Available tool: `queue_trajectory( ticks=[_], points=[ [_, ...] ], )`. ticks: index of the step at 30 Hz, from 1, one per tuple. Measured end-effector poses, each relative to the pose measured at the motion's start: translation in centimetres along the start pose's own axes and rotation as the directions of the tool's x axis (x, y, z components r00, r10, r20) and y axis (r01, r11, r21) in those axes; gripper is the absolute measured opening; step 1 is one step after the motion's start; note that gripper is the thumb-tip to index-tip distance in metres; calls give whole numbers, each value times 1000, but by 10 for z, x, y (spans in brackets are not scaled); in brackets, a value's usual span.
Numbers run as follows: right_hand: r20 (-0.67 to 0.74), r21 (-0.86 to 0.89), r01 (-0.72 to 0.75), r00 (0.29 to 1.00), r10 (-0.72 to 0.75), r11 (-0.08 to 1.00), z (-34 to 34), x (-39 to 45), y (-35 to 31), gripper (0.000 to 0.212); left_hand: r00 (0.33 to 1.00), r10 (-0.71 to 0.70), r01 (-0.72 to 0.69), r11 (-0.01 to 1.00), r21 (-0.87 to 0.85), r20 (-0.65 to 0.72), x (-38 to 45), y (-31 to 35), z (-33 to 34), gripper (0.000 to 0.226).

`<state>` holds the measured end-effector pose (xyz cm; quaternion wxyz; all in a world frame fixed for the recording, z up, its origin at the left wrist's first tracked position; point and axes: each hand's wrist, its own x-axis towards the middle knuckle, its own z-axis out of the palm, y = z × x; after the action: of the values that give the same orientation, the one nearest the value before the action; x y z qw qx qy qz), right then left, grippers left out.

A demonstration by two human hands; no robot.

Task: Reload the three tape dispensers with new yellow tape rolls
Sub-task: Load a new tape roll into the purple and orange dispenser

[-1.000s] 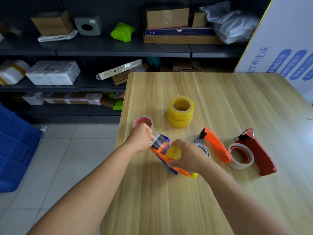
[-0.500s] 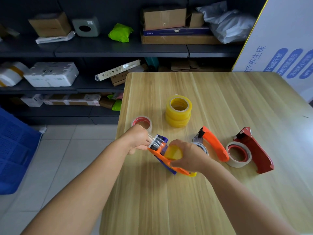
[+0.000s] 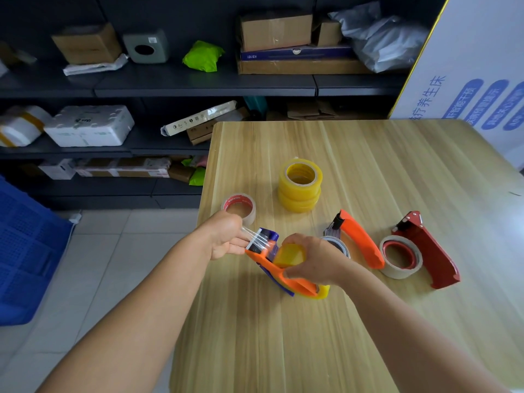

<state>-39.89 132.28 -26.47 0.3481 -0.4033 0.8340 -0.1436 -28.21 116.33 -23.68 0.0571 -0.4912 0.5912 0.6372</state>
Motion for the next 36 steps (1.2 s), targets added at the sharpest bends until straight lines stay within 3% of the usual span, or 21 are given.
queue_trajectory(
  ticks=[6, 10, 15, 19, 25, 29, 32, 36],
  points=[
    [9, 11, -12, 1000, 12, 1000, 4, 1, 2, 60, 1000, 7, -8, 1000, -30, -27, 4, -6, 2, 36],
    [-21, 3, -2, 1000, 2, 1000, 3, -4, 1, 57, 984, 117, -125, 991, -49, -137, 11, -11, 3, 20],
    [-17, -44, -13, 1000, 12, 999, 4, -6, 1, 61, 946, 259, -239, 963, 121, -193, 15, -12, 7, 20],
    [3, -185, -44, 999, 46, 982, 4, -7, -6, 70, 932, 308, -265, 938, 222, -189, 15, -12, 13, 19],
    [-185, -265, -80, 982, 31, 961, 30, 3, -21, 77, 902, 389, -303, 879, 367, -187, 14, -10, 20, 21],
    [-328, -224, -43, 944, -34, 974, 40, 9, -28, 66, 874, 451, -323, 819, 474, -182, 14, -11, 21, 24],
    [-351, -169, -24, 936, -38, 985, 45, 11, -27, 60, 845, 505, -339, 760, 555, -175, 14, -14, 22, 24],
    [-380, -122, -14, 924, -33, 992, 49, 12, -24, 60, 802, 569, -401, 740, 540, -184, 15, -13, 27, 23]
  ],
)
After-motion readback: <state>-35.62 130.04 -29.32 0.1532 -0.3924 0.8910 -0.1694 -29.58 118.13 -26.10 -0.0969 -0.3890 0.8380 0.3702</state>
